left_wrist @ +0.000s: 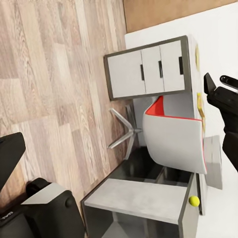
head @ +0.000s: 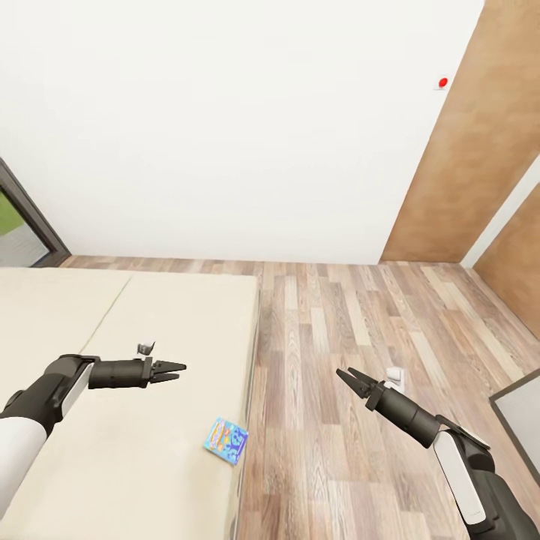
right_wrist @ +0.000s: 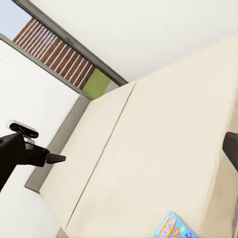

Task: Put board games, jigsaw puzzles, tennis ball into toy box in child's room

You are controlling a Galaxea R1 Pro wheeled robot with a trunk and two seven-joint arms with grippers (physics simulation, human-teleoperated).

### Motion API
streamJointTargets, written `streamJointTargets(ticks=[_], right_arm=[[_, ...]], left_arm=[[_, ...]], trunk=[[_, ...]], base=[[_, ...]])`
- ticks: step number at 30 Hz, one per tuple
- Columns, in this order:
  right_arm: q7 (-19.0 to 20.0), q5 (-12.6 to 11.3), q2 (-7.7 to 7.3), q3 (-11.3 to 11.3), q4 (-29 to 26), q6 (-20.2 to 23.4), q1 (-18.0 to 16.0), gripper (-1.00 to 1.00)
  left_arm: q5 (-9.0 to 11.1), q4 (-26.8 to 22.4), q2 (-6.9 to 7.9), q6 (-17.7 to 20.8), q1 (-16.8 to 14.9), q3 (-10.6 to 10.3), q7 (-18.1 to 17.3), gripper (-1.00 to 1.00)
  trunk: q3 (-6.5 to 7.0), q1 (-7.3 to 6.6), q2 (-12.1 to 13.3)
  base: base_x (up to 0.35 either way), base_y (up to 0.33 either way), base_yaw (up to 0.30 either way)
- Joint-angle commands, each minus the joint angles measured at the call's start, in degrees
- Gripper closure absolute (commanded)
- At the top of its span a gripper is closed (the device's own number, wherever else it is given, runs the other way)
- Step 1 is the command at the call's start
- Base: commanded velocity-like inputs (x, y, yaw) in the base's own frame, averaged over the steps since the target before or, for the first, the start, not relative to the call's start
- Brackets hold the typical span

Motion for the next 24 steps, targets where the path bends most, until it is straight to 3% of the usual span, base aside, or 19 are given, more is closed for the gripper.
streamJointTargets(ticks=[1, 24], right_arm=[[0.0, -0.4, -0.01, 0.0, 0.0, 0.5, 0.0, -1.0], [-0.8, 0.1, 0.13, -0.1, 0.1, 0.4, 0.0, -1.0]], left_arm=[[0.3, 0.0, 0.06, 0.6, -0.1, -0.3, -0.1, -1.0], [0.3, 0.0, -0.31, 0.7, -0.1, -0.4, 0.2, -1.0]], trunk=[[-0.01, 0.04, -0.1], [0.24, 0.04, -0.1]], base=[[0.0, 0.0, 0.0], [0.0, 0.0, 0.0]])
